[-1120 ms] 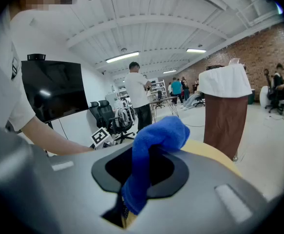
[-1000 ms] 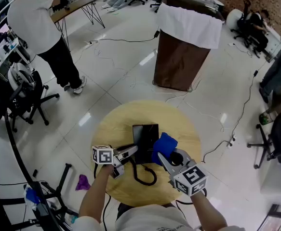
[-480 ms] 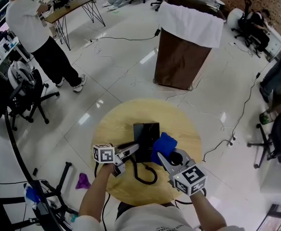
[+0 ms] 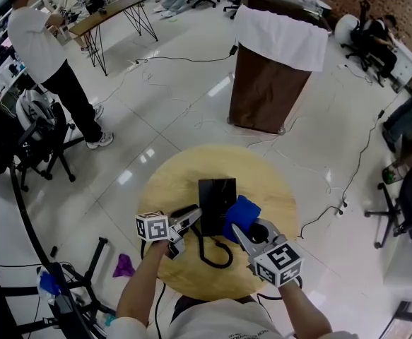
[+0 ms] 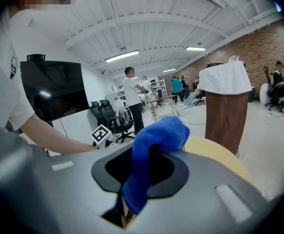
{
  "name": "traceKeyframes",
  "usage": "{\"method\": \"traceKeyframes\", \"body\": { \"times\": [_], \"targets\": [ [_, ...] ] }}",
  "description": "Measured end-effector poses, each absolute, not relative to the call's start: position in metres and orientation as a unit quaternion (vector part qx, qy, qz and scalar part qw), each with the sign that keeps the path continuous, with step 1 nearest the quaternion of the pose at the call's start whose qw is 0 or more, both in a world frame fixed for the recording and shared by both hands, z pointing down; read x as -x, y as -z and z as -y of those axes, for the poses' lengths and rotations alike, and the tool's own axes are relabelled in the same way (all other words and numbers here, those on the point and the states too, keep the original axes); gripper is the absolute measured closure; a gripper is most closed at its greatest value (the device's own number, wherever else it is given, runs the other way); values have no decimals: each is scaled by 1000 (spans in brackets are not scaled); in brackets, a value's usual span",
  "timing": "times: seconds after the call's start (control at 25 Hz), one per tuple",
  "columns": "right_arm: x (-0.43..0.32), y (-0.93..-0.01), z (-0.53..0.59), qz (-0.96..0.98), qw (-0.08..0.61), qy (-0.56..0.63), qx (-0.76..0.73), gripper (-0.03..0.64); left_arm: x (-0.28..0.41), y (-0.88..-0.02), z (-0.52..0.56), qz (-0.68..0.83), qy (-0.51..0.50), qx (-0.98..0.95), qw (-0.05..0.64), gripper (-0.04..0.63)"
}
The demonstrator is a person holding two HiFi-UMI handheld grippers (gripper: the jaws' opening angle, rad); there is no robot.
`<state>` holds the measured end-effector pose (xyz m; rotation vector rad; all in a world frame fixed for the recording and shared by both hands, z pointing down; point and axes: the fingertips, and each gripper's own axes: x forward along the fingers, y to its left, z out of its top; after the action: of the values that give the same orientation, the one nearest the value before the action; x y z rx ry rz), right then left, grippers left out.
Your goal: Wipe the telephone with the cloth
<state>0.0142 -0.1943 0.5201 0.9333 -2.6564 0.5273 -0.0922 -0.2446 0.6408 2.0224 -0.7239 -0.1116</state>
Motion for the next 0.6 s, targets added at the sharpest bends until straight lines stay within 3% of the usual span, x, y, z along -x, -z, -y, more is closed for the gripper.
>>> {"method": "traceKeyframes", "body": {
  "times": [0.24, 0.6],
  "targets": [
    [-10, -517, 188, 919, 137, -170, -328, 554, 95, -617, 244, 320, 56, -839, 436, 486],
    [-6, -494, 152, 918, 123, -142, -349, 555, 79, -548, 207, 325, 69, -878, 346, 569]
  ]
}}
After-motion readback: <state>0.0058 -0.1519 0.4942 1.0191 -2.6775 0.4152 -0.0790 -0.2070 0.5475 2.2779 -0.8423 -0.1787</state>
